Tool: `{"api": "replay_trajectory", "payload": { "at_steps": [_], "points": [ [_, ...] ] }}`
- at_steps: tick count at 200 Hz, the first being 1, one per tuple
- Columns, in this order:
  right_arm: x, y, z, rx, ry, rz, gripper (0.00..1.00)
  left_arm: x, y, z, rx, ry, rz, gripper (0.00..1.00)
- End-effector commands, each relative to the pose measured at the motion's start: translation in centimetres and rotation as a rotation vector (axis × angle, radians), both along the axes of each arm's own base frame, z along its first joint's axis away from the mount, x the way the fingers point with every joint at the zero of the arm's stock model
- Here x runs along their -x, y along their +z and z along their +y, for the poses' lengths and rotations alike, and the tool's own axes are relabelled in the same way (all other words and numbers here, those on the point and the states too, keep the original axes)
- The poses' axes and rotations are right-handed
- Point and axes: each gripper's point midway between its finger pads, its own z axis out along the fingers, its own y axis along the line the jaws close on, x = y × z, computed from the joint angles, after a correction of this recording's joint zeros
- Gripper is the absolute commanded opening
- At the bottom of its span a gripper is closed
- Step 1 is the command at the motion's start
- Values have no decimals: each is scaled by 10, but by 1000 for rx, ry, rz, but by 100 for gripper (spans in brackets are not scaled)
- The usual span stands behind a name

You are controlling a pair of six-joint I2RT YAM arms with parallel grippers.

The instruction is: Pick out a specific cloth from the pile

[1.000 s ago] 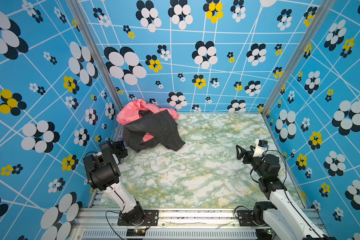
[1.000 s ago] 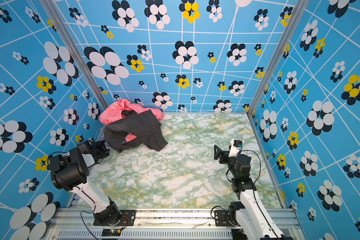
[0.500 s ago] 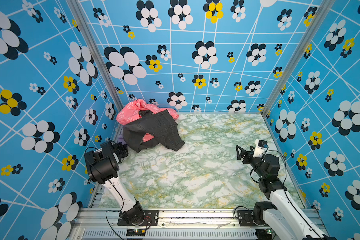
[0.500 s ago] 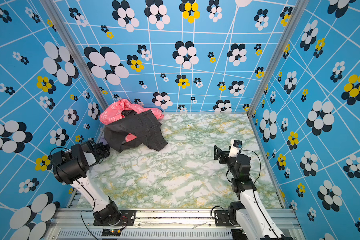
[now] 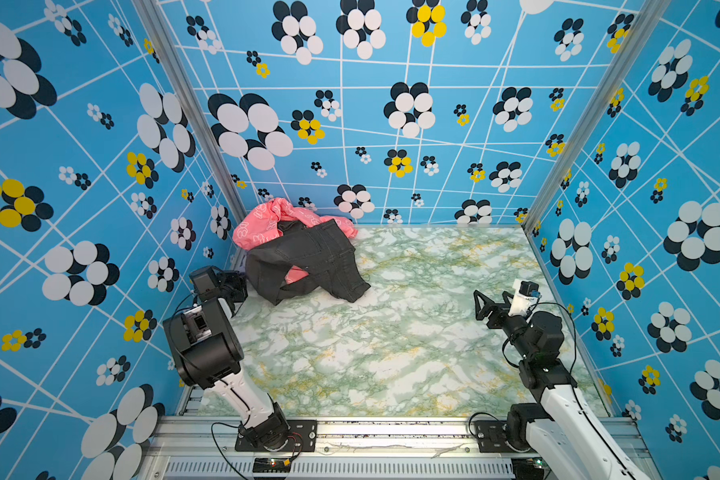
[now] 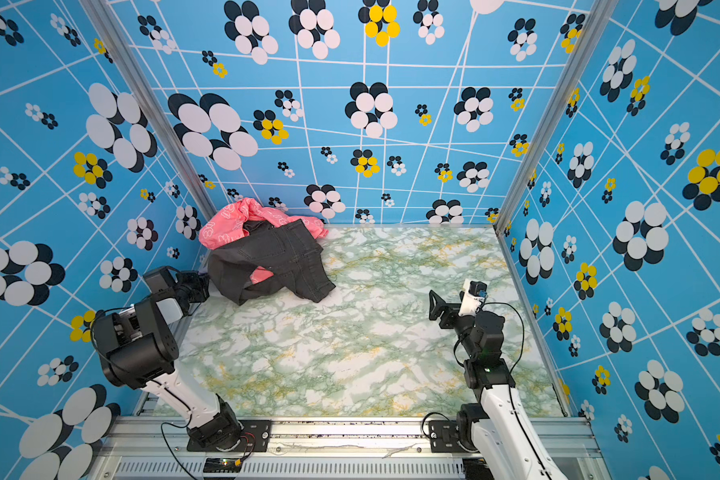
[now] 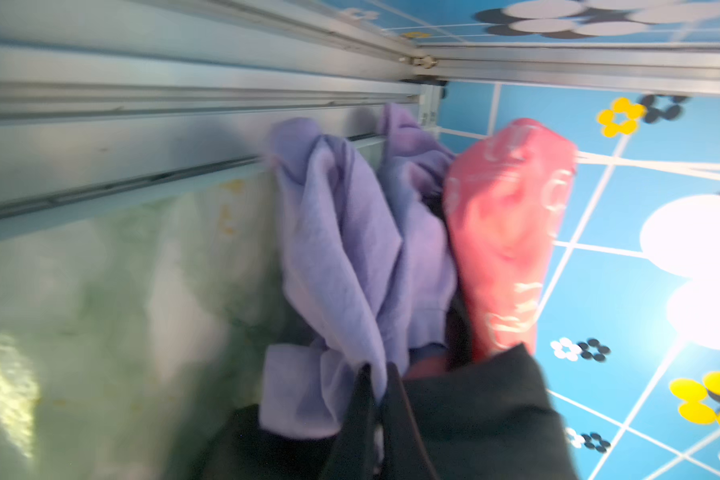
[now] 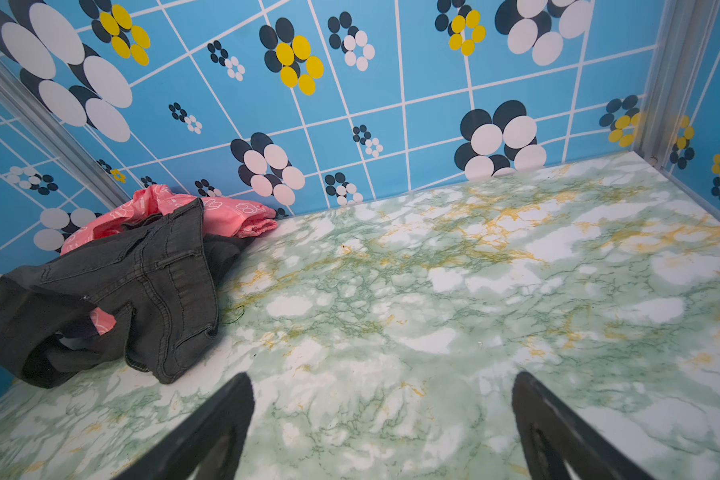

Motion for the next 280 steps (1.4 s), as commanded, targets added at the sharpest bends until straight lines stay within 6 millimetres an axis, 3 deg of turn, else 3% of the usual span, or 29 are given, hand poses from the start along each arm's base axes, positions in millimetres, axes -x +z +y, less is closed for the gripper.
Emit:
{"api": "replay_trajectory", "payload": {
  "at_steps": [1, 112, 209, 226, 248, 280],
  "points": [
    [2, 6, -1, -9, -11, -4, 99, 1, 52, 1, -169, -22, -21, 0],
    [3, 17, -1, -42, -13, -19, 99, -7, 219, -23, -569, 22, -159, 0],
    [4, 17, -1, -43, -13, -16, 99, -3, 375, -79, -942, 32, -348, 0],
    [4, 17, 0, -43, -12, -17, 99, 1, 397, -91, -982, 16, -385, 0],
    [4, 18, -1, -49, -16, -19, 99, 5, 418, -121, -1044, -51, -439, 0],
    [4, 19, 0, -54, -12, -16, 99, 5, 420, -183, -1112, -220, -513, 0]
  ]
}}
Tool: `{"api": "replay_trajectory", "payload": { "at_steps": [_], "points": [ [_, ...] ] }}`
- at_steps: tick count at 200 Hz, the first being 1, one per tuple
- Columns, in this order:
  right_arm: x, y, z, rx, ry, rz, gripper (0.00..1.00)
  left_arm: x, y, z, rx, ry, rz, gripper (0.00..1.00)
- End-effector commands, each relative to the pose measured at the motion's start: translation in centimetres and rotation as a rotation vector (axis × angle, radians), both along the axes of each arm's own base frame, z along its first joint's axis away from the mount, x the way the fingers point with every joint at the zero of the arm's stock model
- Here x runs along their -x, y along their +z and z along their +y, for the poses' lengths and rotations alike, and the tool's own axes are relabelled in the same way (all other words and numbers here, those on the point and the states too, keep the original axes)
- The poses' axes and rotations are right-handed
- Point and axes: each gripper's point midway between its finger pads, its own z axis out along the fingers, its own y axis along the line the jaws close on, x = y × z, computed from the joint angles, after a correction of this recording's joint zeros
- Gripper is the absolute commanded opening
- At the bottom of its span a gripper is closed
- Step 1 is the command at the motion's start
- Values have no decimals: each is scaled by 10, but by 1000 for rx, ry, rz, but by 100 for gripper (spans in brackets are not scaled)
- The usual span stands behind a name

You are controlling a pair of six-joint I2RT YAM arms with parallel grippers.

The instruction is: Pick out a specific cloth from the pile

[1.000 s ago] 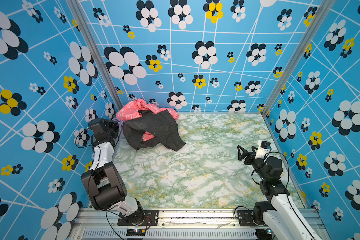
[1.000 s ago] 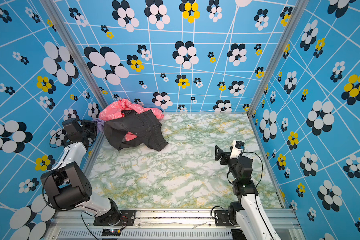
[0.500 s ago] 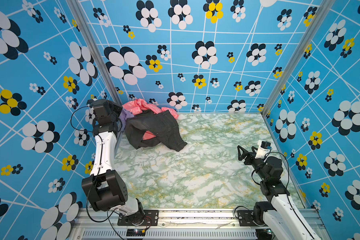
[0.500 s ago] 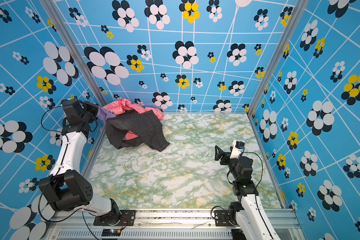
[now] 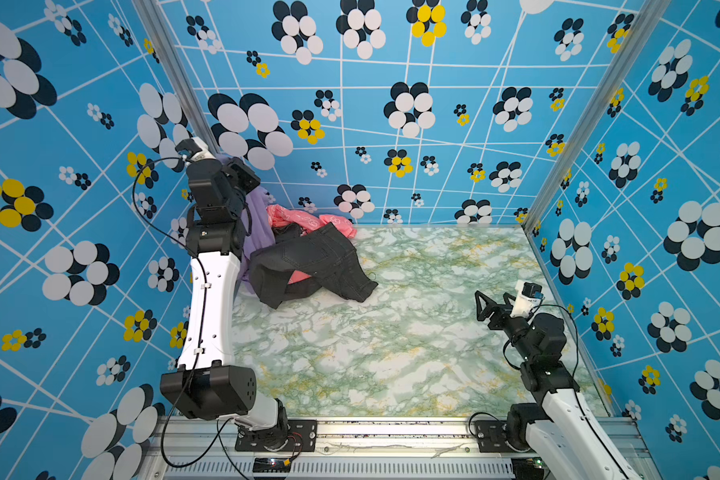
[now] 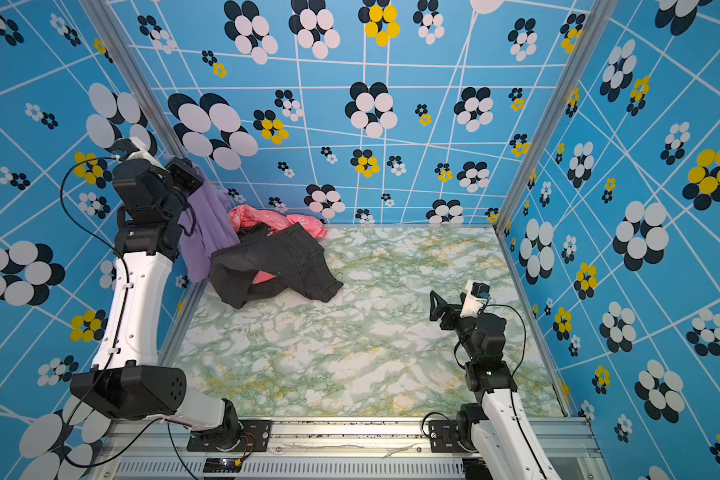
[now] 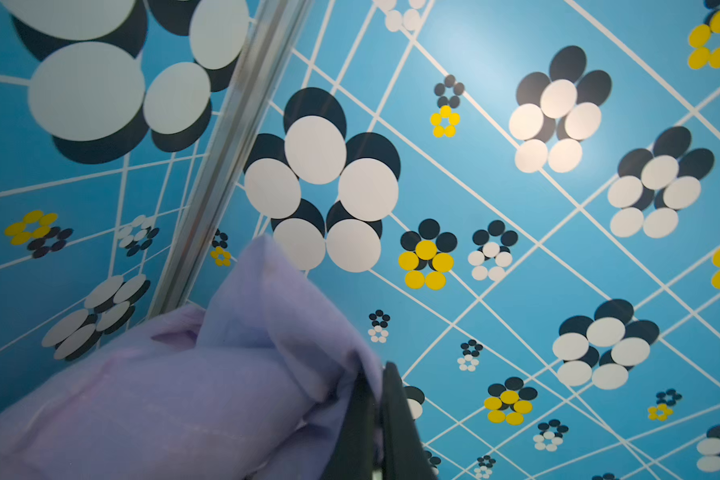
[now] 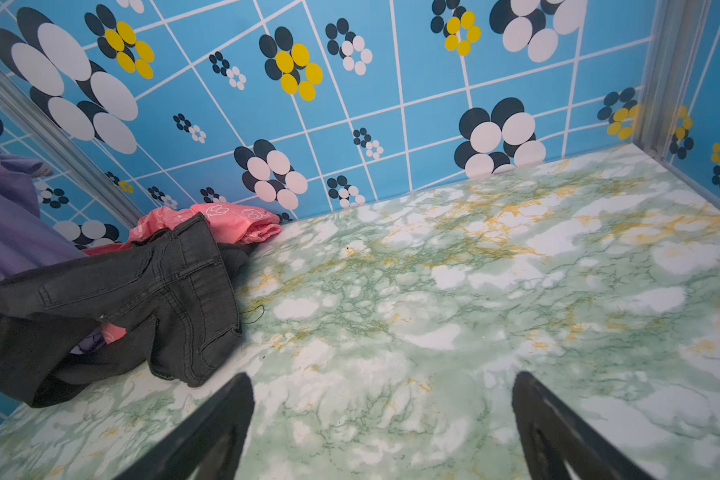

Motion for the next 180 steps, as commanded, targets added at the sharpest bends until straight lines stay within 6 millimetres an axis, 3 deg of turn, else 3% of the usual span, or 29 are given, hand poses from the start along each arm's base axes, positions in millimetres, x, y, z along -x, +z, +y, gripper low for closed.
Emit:
{"api": "replay_trajectory", "payload": {
  "at_steps": [1, 34, 61, 91, 127, 149, 157, 180],
  "points": [
    [0, 16, 1, -14, -3, -23, 99, 20, 36, -46, -131, -115, -82, 0],
    [2, 18, 0, -3, -5, -19, 99, 26, 21, -124, -253, -366, -61, 0],
    [2, 21, -1, -2, -11, -23, 99, 43, -18, -198, -345, -618, -14, 0],
    [3, 21, -2, -12, -19, -16, 99, 72, -102, -278, -492, -873, 110, 0],
    [6, 23, -5, -7, -37, -13, 99, 110, -228, -338, -637, -1060, 351, 0],
    [6, 23, -7, -6, -45, -9, 99, 142, -301, -362, -782, -1163, 522, 17],
    [6, 23, -7, -8, -47, -6, 99, 150, -319, -366, -841, -1172, 570, 25],
    [6, 23, -7, -15, -47, -3, 99, 161, -338, -368, -920, -1147, 633, 61]
  ]
}}
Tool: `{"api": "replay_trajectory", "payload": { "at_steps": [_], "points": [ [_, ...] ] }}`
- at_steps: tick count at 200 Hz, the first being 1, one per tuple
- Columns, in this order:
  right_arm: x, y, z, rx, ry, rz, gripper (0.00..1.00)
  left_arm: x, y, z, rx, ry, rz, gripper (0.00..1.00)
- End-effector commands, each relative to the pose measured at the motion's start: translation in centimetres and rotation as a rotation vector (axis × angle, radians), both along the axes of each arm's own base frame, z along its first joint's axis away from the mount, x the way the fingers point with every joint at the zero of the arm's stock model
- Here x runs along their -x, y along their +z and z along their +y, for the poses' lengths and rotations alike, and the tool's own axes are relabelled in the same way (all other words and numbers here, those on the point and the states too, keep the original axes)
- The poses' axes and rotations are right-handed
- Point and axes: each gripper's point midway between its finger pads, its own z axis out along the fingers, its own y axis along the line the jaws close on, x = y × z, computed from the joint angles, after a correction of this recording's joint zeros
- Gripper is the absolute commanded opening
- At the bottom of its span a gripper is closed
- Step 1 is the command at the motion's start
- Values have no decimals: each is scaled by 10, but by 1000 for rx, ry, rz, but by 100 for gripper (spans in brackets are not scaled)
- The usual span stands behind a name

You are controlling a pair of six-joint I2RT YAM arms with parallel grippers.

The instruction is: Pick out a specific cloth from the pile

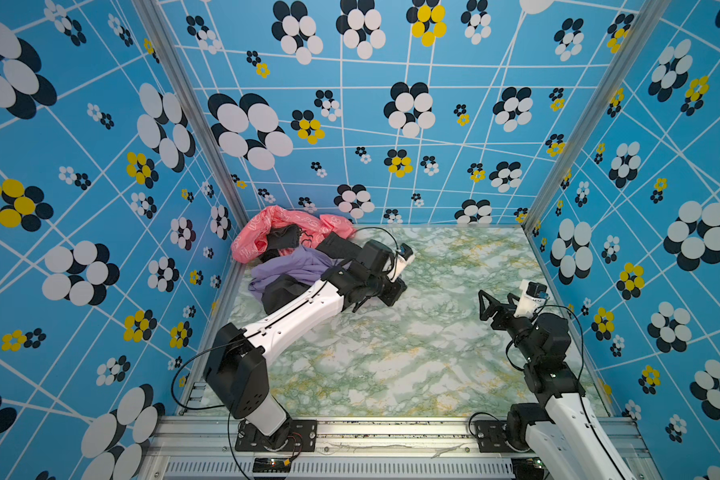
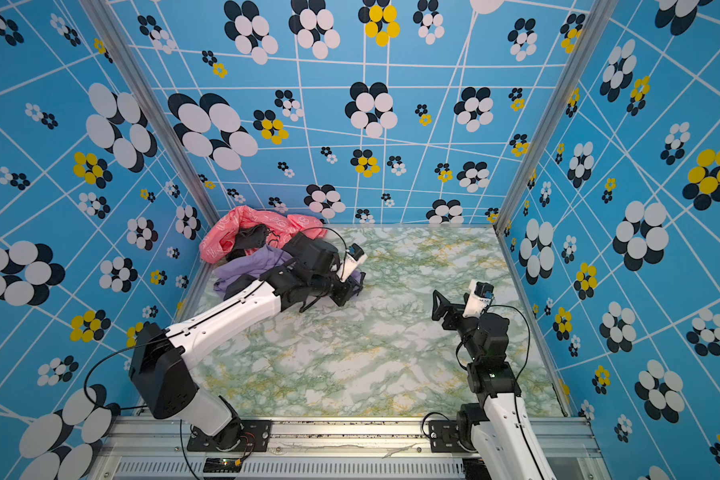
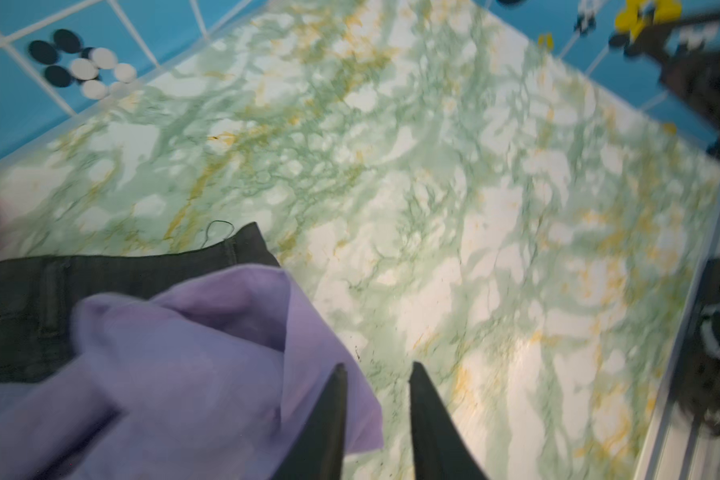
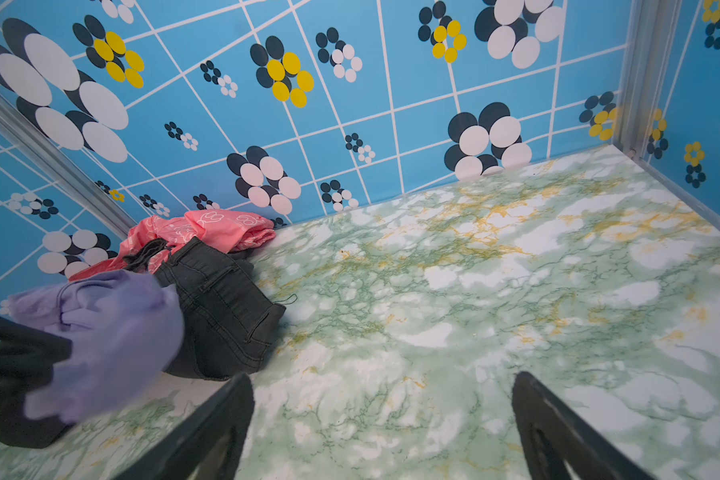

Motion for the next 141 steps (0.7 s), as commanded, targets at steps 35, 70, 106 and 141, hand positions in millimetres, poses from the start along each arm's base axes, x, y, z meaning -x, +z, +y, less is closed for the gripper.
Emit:
{"api": "replay_trajectory", "payload": {
  "at_steps": [35, 70, 106, 141],
  "points": [
    [-1, 12, -1, -24, -14, -11, 99, -8, 21, 38, -34, 169, -151, 93],
    [-1, 14, 0, -25, -7, -16, 99, -33, 65, 108, 224, 460, -138, 100],
    [-1, 13, 5, -28, 17, -15, 99, -45, 79, 203, 352, 807, -98, 100],
    [-2, 10, 8, -41, 37, -5, 99, -47, 58, 276, 421, 1070, -2, 100]
  ]
}}
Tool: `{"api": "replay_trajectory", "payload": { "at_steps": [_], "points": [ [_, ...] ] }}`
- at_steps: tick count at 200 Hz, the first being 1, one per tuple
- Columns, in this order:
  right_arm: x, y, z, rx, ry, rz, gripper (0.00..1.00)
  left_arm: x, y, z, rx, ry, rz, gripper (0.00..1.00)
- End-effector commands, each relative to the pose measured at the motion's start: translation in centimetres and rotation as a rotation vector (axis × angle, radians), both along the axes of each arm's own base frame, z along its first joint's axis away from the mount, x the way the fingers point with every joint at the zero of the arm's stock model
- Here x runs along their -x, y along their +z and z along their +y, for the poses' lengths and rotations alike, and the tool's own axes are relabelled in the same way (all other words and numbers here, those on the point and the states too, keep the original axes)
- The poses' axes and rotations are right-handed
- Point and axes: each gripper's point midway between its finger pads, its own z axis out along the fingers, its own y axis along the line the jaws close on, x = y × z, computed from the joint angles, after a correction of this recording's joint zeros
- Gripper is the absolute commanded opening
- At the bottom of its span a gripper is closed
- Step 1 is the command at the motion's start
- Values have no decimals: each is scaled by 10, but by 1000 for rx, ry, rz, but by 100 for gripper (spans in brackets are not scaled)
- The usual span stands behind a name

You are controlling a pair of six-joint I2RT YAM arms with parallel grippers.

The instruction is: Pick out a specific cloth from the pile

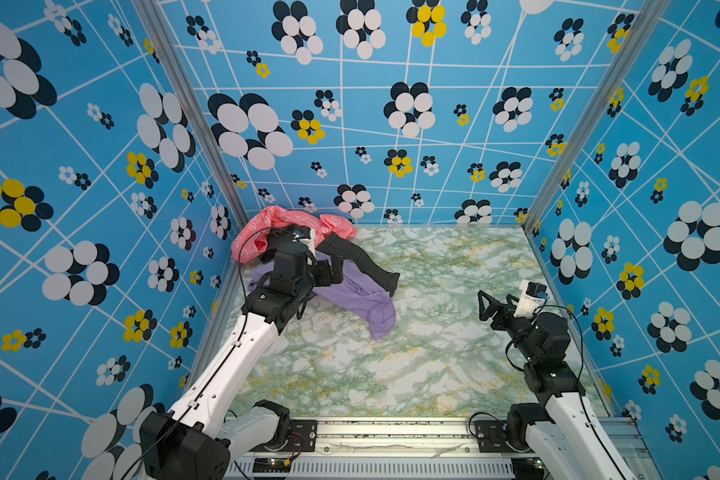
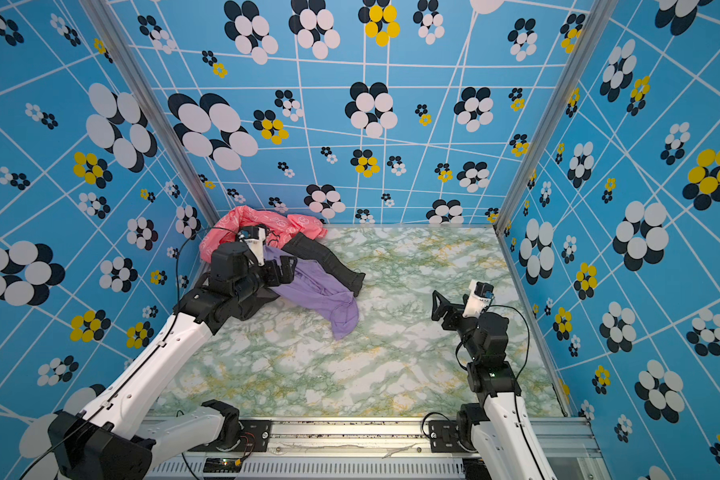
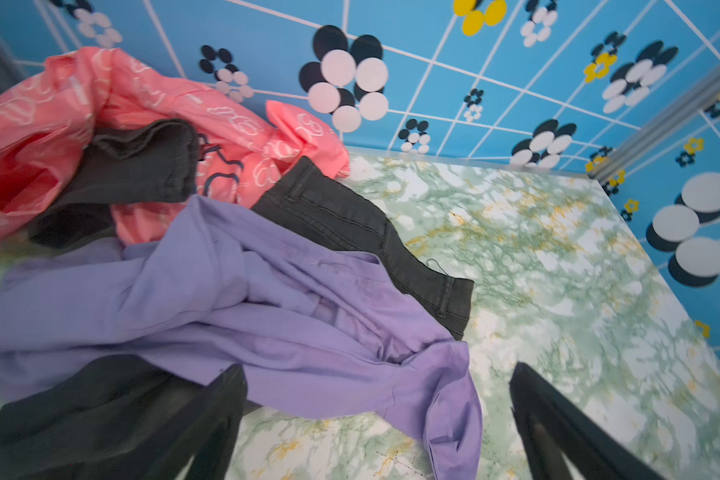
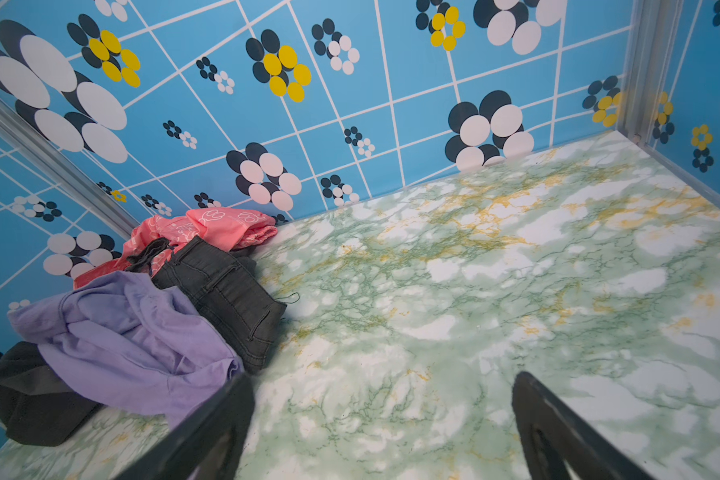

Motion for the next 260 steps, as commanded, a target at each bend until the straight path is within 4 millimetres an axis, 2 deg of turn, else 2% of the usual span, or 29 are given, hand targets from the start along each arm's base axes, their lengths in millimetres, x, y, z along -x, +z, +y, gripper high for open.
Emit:
{"api": "replay_trajectory", "payload": {
  "at_steps": [1, 26, 55, 75, 116, 141, 174, 195, 213, 218, 237, 260],
  "points": [
    [-1, 14, 6, -18, 29, -31, 99, 4, -29, 34, 129, 149, 112, 100],
    [-2, 13, 7, -18, 34, -26, 99, -4, -43, 56, 244, 213, 154, 100],
    [-2, 11, 7, -17, 34, -19, 99, -20, -58, 80, 286, 300, 192, 96],
    [-1, 8, 7, -16, 36, -11, 99, -34, -68, 88, 331, 323, 216, 91],
    [-1, 0, 7, -7, 33, 0, 99, -57, -93, 95, 304, 353, 269, 77],
    [-1, 0, 7, 0, 36, 2, 99, -71, -96, 102, 249, 362, 271, 71],
    [-1, -3, 6, 8, 34, 7, 99, -85, -87, 111, 194, 367, 239, 64],
    [-1, -6, 6, 3, 32, 12, 99, -91, -85, 110, 198, 358, 230, 54],
    [-1, -7, 6, -1, 31, 15, 99, -95, -92, 107, 206, 346, 249, 45],
    [-1, -7, 6, -2, 31, 15, 99, -97, -94, 106, 208, 342, 258, 37],
    [-1, -7, 6, -1, 32, 15, 99, -100, -101, 103, 223, 329, 279, 24],
    [0, -5, 6, 0, 32, 14, 99, -102, -101, 100, 241, 324, 278, 3]
  ]
}}
